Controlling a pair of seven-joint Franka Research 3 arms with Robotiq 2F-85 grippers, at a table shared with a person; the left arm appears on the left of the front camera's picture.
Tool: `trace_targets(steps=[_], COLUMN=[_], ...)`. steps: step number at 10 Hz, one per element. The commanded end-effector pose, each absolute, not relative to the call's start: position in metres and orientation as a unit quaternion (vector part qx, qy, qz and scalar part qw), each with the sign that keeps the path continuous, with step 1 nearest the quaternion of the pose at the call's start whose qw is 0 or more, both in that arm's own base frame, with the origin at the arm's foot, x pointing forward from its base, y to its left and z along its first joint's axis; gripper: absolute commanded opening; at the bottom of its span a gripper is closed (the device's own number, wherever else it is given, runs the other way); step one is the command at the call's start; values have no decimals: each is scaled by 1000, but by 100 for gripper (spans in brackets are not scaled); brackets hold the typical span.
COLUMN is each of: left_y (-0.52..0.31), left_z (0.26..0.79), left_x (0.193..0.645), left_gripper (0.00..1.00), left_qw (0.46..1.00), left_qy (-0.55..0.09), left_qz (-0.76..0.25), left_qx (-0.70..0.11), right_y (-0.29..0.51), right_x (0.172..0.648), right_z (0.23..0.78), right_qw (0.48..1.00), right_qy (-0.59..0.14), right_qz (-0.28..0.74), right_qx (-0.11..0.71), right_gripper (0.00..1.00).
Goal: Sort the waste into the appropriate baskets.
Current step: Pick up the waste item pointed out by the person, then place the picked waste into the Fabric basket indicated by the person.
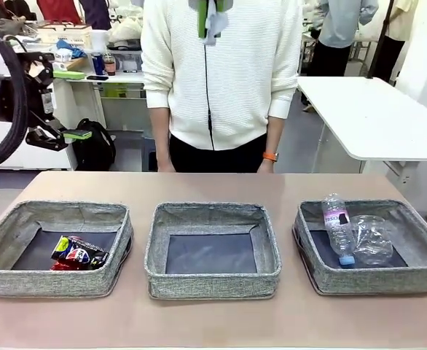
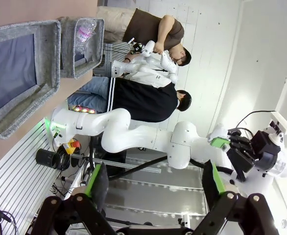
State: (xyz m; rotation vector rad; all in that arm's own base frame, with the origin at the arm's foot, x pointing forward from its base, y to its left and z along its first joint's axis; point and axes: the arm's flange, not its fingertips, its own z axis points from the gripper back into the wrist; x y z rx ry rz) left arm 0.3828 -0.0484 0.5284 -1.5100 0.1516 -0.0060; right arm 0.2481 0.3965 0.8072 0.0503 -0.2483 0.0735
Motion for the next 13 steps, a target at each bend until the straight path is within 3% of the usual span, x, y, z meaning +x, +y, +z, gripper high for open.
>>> trace_targets(steps=[1,13], left_y=[-48,-48], left_z=[531,531], left_x=[383,383], left_gripper=[100,100], left_qw=[722,722], left_qy=[65,65], left_qz=[-3,-3], left_qx=[-689,-689], right_y=[397,397], right_x=[247,247], right_z=[802,802], right_qw=[993,993], right_qy=[-105,-105], right_qz=[41,41], right_qx=[19,19], right_gripper=[10,10])
